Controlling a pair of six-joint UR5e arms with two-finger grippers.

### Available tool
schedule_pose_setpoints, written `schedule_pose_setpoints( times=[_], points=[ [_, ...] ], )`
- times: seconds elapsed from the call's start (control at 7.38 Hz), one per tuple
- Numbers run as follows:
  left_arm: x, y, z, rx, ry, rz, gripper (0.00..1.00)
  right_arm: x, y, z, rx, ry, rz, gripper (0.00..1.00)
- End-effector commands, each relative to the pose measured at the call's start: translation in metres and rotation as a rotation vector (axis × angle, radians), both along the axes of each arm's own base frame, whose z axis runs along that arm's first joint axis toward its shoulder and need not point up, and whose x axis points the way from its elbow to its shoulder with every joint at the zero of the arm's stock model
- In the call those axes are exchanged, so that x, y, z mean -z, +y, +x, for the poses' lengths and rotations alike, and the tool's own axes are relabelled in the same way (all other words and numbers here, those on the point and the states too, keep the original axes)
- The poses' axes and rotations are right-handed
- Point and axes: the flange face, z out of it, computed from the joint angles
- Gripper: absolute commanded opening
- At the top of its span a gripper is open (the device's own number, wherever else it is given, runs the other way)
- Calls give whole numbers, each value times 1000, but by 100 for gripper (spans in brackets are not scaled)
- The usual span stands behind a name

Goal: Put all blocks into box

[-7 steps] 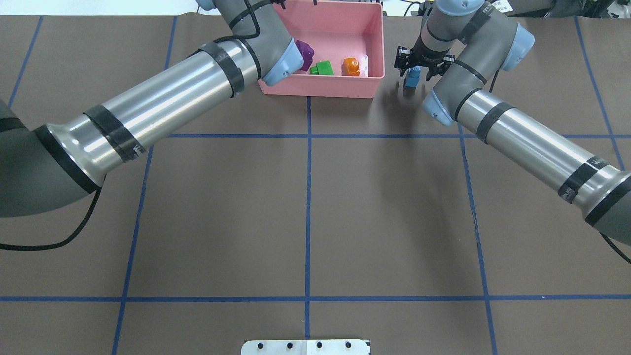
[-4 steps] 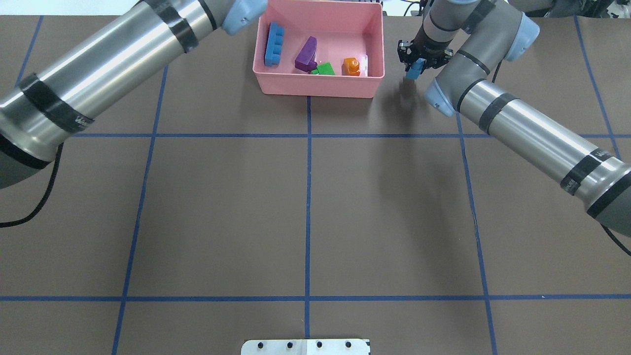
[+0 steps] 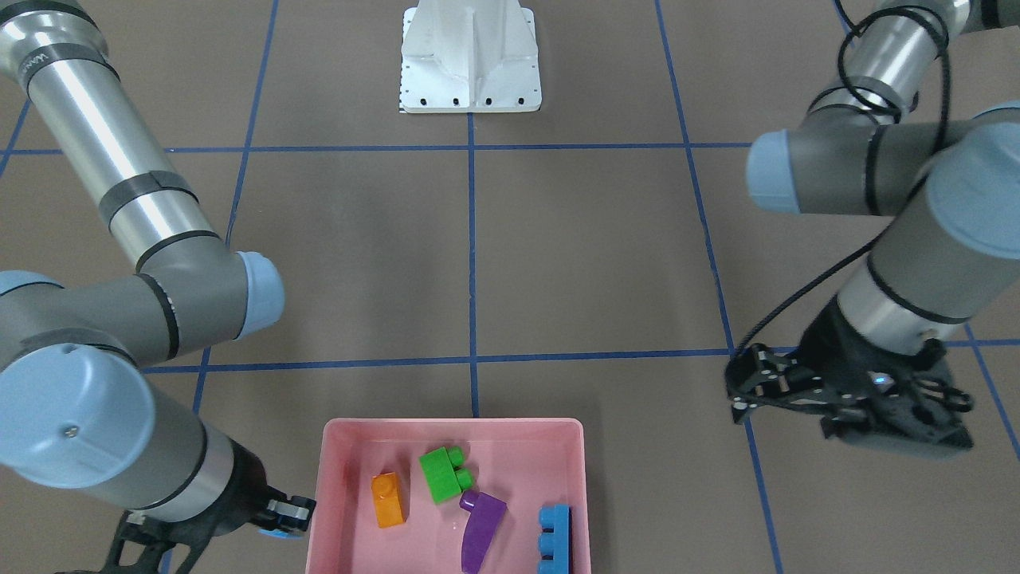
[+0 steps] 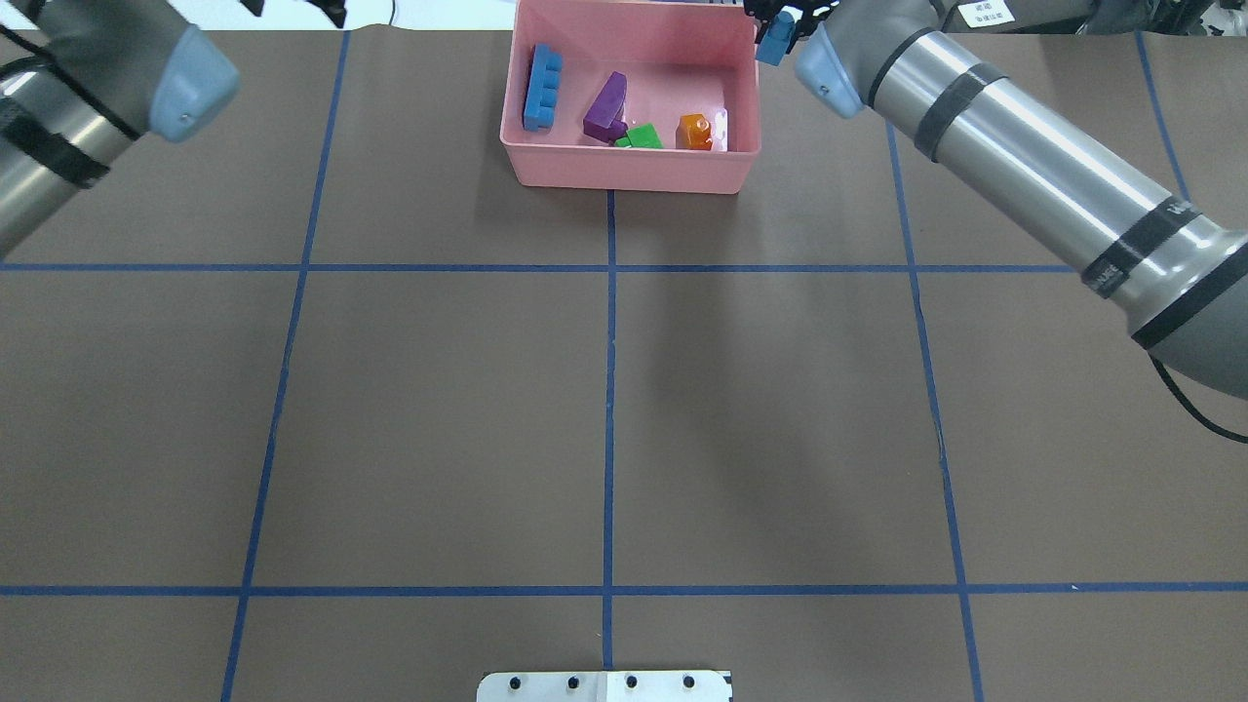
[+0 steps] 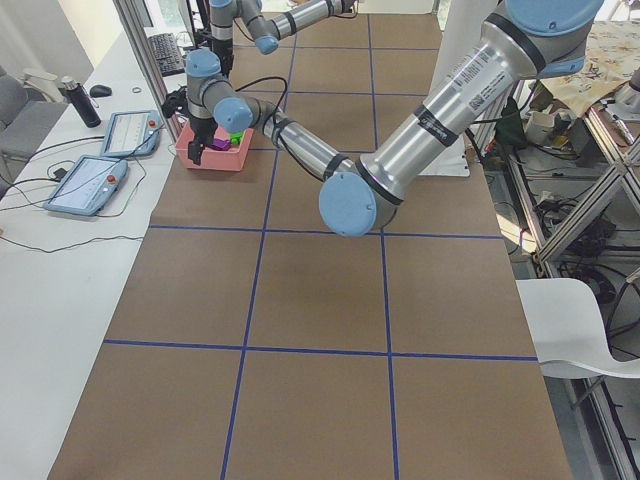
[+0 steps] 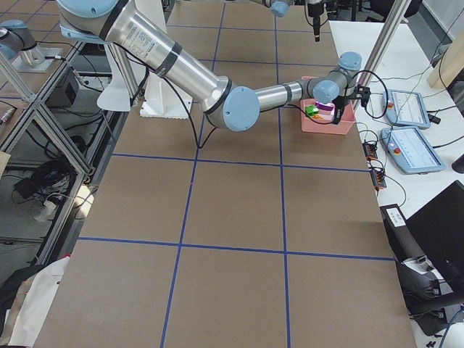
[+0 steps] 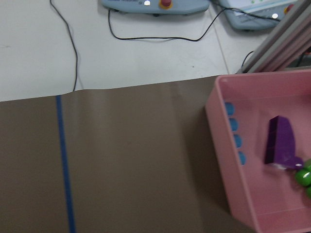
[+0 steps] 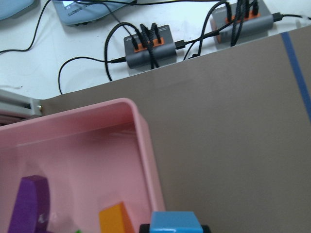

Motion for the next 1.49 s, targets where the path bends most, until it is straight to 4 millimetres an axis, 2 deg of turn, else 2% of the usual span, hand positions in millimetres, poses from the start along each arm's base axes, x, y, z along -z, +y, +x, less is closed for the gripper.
schedule_pose_setpoints(
  times=[0.0,0.14,0.27,0.41,0.54,0.68,0.81,0.95,1.22,1.36],
  points=[
    [-123,55,-118,-95,-119,69,100,28,37,-80,-105,3,8,0],
    [-158,93,-172,-91,-121,72,100,28,39,-83,-100,2,14,92],
    [-183,129,-214,-90,-74,36,100,45,43,-70,-100,-30,34,100],
    [-194,155,-229,-77,-64,3,100,37,61,-33,-80,-48,5,100],
    [-195,170,-233,-74,-66,-37,100,20,75,24,-81,-43,-34,100],
    [-192,177,-235,-113,-83,-46,100,-17,112,80,-36,-6,-17,100],
    [-203,188,-245,-160,-103,-51,100,-56,160,136,35,60,43,100],
    [-207,191,-248,-167,-107,-51,100,-84,206,202,108,128,86,100],
    [-214,194,-248,-174,-110,-55,100,-133,269,322,190,198,111,100],
    [-220,194,-252,-210,-122,-24,100,-170,292,370,251,195,139,100]
  ],
)
